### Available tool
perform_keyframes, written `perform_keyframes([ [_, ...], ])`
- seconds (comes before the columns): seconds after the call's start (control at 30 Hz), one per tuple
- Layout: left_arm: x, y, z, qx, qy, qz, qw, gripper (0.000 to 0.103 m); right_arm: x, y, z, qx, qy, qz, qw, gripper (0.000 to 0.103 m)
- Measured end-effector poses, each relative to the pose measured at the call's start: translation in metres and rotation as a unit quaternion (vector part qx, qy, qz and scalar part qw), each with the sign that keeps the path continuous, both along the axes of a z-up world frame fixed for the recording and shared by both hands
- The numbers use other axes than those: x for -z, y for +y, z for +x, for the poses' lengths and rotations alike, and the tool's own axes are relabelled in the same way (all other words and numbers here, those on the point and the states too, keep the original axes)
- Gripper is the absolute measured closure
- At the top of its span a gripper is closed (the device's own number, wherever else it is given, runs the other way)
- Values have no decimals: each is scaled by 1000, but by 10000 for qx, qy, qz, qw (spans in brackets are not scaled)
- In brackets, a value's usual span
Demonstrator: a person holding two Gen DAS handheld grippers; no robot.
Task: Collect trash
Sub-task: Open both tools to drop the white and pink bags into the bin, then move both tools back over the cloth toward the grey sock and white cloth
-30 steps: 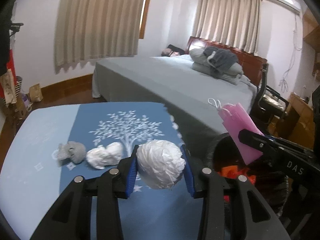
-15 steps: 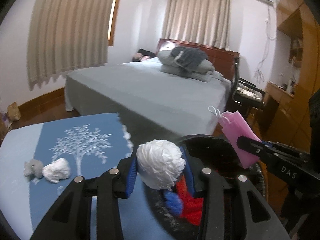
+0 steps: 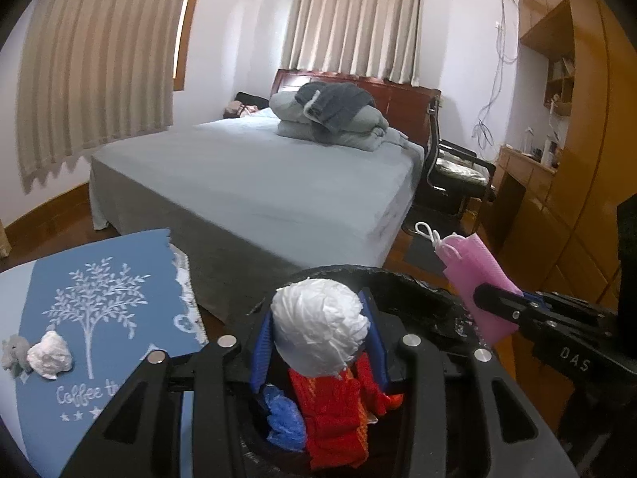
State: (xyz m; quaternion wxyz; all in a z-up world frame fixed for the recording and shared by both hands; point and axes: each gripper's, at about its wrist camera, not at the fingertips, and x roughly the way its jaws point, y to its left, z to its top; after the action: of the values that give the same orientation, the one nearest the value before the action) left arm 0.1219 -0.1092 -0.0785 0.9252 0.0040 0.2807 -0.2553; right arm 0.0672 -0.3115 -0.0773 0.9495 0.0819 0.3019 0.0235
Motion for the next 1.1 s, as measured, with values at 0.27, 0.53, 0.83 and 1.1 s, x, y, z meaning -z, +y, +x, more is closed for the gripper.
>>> perform_keyframes([
  [0.27,12,-22,10,223,145,90,9996,63,18,-17,1,179,166,23,9997,90],
  [0.53,12,-20,12,241,209,-52,9995,29,30,-30,-1,437,293,37,9986,52],
  [0.83,-4,27,0,-345,-58,114,9993,13,15,-16,-5,320,139,-162,9993,9],
  [1.1,-14,84,-14,-929,-219,230,9952,8,6,13,-2,105,90,-69,9999,7],
])
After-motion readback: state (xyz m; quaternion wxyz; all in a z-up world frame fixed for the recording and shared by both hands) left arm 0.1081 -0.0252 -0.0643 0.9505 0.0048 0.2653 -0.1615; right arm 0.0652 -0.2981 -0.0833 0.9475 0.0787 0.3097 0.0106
